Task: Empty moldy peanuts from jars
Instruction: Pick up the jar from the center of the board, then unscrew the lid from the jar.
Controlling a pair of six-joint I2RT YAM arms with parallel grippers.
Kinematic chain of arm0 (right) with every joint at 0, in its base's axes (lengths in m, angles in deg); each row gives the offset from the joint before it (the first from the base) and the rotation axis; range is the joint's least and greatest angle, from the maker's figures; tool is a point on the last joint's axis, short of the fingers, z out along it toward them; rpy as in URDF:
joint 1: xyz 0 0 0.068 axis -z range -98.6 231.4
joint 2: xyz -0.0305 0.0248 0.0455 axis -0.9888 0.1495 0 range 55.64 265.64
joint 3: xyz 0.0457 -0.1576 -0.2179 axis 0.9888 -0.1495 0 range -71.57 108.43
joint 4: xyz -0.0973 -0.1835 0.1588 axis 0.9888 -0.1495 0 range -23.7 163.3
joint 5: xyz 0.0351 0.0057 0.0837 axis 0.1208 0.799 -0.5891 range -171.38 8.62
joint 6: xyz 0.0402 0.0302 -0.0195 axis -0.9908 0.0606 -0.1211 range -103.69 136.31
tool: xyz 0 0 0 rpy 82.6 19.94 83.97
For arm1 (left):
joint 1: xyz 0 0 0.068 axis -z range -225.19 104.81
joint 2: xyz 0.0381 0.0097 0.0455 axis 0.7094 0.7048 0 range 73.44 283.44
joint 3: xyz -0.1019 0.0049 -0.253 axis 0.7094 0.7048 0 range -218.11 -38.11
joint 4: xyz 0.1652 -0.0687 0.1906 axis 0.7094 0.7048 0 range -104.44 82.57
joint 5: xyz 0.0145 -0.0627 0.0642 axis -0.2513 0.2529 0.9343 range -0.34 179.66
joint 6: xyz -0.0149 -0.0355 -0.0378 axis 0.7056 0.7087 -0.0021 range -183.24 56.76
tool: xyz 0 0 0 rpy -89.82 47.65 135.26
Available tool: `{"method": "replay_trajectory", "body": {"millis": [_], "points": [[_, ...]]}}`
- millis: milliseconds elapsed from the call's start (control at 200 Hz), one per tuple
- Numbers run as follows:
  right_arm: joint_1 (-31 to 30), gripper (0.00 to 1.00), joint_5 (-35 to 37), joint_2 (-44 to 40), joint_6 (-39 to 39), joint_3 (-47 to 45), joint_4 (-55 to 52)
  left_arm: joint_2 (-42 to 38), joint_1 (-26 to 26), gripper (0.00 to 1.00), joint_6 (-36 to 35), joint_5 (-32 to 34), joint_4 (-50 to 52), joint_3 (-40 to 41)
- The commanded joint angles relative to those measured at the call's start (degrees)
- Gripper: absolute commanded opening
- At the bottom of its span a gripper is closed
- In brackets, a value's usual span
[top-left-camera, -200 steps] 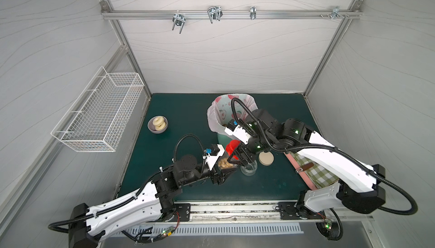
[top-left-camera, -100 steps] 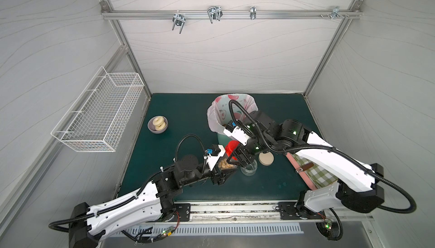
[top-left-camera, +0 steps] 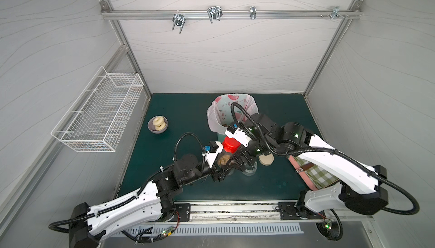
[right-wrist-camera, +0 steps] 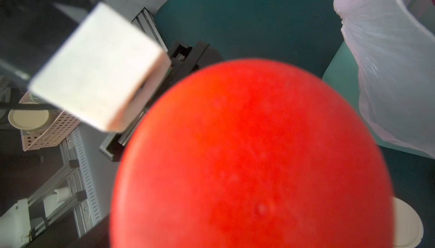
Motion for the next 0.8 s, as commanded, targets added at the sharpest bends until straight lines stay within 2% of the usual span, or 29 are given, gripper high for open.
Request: {"method": "replay_trajectory", "body": {"millis": [0,115,290,495,795], "points": [[-0.4,0.99,0.7,-5.6,-0.2,-2.6,4.9,-0.4,-0.2,0.44,0.9,1.0,-5.5,-0.9],[-0.4,0.99,1.4,-11.3,-0.6,-8.4,11.8,-1.1,-0.3,0.43,1.6,1.4,-6.4,-0.4],[-0.3,0.99,7.5,-19.4,-1.4,-17.6,21.9,-2.5,-0.4,0.43,2.8,3.8,-7.7,0.7],[0.0,0.99,14.3,-23.1,-2.0,-23.5,31.1,-4.9,-1.1,0.43,4.8,6.7,-9.7,2.8],[3.1,0.99,10.3,-21.3,-4.4,-22.5,37.4,-6.8,-3.1,0.43,6.7,5.8,-10.9,4.3]]}}
